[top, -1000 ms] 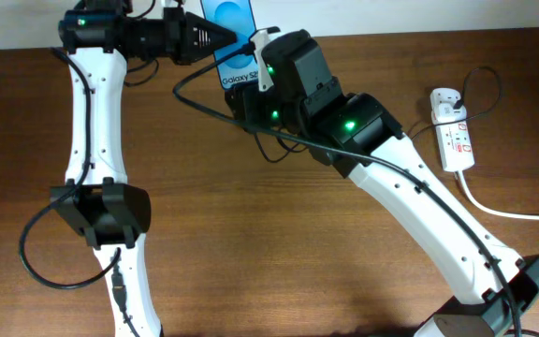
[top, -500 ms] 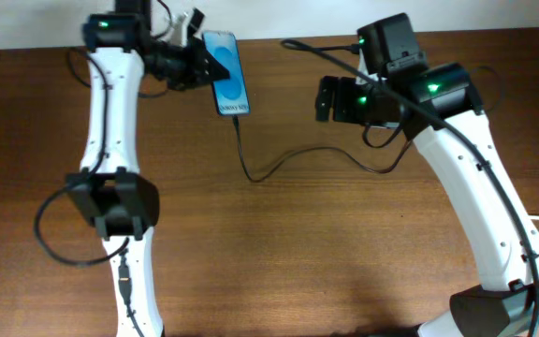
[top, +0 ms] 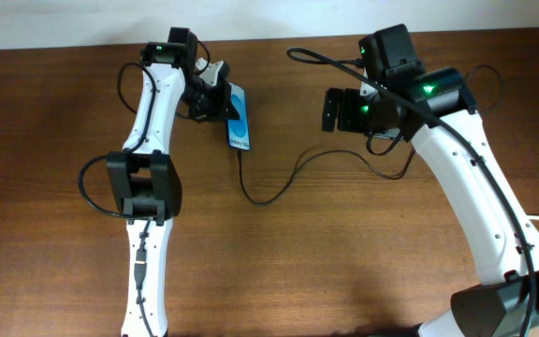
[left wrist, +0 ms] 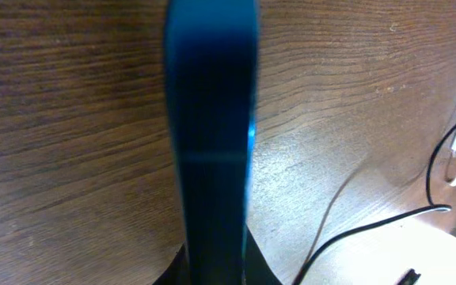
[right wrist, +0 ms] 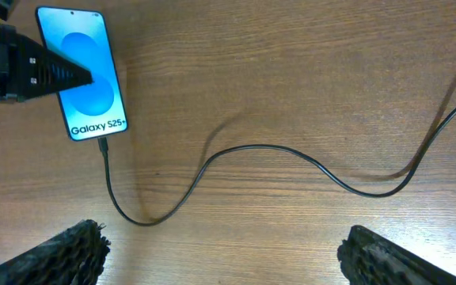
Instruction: Plug charger to phone and switch on socket
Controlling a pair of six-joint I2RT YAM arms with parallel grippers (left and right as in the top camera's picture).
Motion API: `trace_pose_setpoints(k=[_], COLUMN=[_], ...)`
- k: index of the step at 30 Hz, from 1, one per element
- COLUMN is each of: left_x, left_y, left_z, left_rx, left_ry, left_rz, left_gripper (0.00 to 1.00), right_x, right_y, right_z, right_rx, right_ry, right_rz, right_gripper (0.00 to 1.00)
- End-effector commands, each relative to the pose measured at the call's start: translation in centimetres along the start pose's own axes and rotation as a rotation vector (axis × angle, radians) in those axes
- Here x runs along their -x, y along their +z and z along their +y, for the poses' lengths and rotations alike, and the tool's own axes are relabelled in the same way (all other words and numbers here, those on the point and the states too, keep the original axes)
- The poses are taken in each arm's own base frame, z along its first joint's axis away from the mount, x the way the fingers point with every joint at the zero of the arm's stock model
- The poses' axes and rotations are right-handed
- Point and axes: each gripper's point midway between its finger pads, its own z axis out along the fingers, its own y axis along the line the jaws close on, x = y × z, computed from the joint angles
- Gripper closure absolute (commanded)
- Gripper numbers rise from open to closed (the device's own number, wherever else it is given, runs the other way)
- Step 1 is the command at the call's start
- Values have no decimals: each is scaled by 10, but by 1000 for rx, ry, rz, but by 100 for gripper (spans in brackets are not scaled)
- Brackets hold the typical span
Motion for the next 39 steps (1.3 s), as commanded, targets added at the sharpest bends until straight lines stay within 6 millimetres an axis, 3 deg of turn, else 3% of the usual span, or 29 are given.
trace_pose_setpoints(k=[1,5,10,12,14,17,18,19,20,22,23,24,27,29,32,39], left_x=[-12,-22,-27,-26,-26,-17,-4,9,19,33,34,34,33,33,33,33], left_y=[20,21,19,18,15,-3,-29,-61,-94,-162,-170,-172,-169,-169,-169,-169], left_z=[17,27,42,47,59,63,56,43,28,-5,-7,-7,-5,-5,-5,-5], left_rx=[4,55,146,174,236,235,233,232,232,260,271,276,277,277,276,276], left_ry=[-30,-57,-62,-61,-58,-68,-52,-22,16,89,97,95,90,90,90,90], left_rz=[66,107,121,120,117,74,8,-81,-174,-362,-382,-386,-376,-376,-376,-376], left_gripper=[99,90,70,47,1,0,0,1,0,1,1,1,1,1,1,1], right_x=[0,-1,-5,-3,1,13,20,22,20,26,29,35,39,38,37,17], right_y=[1,1,1,0,-2,-8,-11,-6,4,28,32,42,66,86,110,137], right_z=[-4,-5,-8,-22,-46,-99,-135,-159,-181,-250,-264,-294,-343,-361,-372,-376], right_rx=[-16,-20,-32,-64,-97,-174,-282,-336,-363,-419,-424,-433,-459,-448,-448,-439], right_ry=[5,5,5,31,86,170,219,258,303,445,475,530,605,584,553,566], right_rz=[-3,0,14,16,24,4,-23,-12,18,32,18,-7,-38,-28,-12,74], right_gripper=[1,2,2,2,1,1,2,2,2,2,2,2,2,2,2,2])
